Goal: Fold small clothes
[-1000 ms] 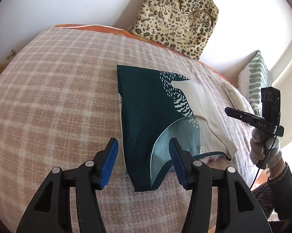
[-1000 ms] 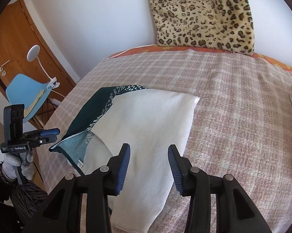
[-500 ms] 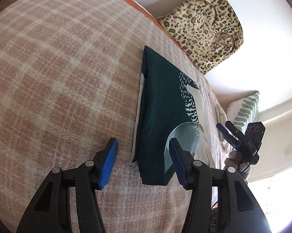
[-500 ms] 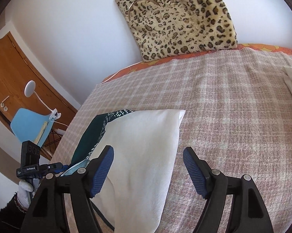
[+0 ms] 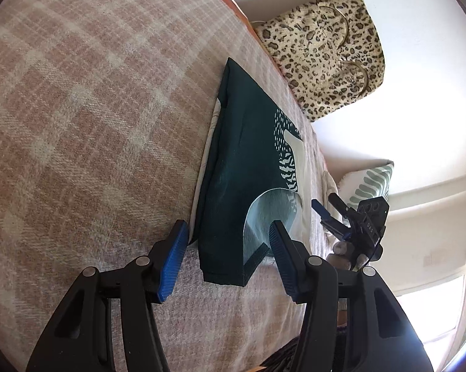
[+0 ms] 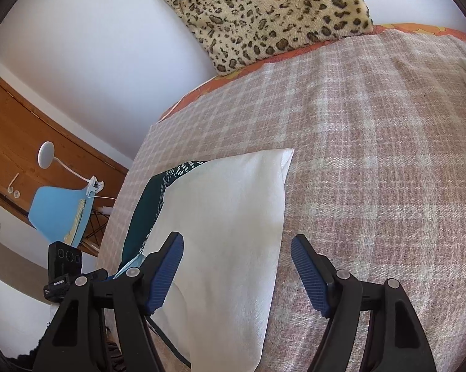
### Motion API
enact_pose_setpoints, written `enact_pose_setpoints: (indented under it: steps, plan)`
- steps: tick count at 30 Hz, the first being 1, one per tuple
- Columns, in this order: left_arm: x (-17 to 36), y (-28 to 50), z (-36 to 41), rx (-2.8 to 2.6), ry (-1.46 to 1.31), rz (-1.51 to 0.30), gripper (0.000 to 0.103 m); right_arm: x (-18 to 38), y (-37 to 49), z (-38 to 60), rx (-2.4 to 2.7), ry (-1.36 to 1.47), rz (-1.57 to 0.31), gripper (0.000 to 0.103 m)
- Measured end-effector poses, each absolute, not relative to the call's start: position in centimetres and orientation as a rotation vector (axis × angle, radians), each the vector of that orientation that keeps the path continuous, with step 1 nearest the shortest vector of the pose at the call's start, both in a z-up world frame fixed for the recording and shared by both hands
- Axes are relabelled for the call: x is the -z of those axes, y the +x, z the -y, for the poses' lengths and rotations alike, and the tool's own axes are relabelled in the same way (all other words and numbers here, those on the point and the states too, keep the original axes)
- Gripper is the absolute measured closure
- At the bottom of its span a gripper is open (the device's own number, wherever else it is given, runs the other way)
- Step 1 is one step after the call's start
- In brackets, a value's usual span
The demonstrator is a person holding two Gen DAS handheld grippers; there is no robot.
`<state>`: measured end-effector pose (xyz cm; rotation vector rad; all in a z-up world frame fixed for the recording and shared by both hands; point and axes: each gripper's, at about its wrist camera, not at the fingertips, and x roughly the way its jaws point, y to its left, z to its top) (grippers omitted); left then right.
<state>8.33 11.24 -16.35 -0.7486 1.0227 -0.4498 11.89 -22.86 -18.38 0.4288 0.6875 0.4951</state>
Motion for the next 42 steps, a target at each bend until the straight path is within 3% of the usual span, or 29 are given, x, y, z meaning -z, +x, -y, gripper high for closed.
enact_pose_setpoints:
  steps: [9, 27, 29, 33, 34, 37, 42]
  plan:
    - [16.8, 9.6, -9.5, 0.496, -0.752, -1.048, 0.050, 19.4, 14.3, 23.9, -0.531, 0.572, -0.727, 0.029]
    - [17.1, 10.9, -8.2, 0.502, -0.726, -1.017, 0.053, 19.6, 18.3, 20.0, -0.646, 0.635, -0.720, 0.050]
    - [17.3, 10.9, -8.1, 0.500, -0.708, -1.024, 0.067, 19.7, 18.4, 19.6, -0.646, 0.619, -0.721, 0.056]
    - [17.7, 11.0, -8.0, 0.472, -0.677, -1.034, 0.090, 20.3, 18.7, 20.1, -0.610, 0.658, -0.733, 0.084]
    - [17.6, 11.0, -7.9, 0.464, -0.667, -1.031, 0.093, 20.4, 18.7, 20.4, -0.598, 0.665, -0.737, 0.092]
    - [17.2, 10.7, -7.6, 0.457, -0.628, -1.013, 0.094, 19.9, 18.4, 20.4, -0.570, 0.640, -0.722, 0.099]
    - [16.3, 10.1, -7.1, 0.452, -0.549, -0.978, 0.095, 17.9, 17.3, 19.2, -0.573, 0.527, -0.684, 0.100]
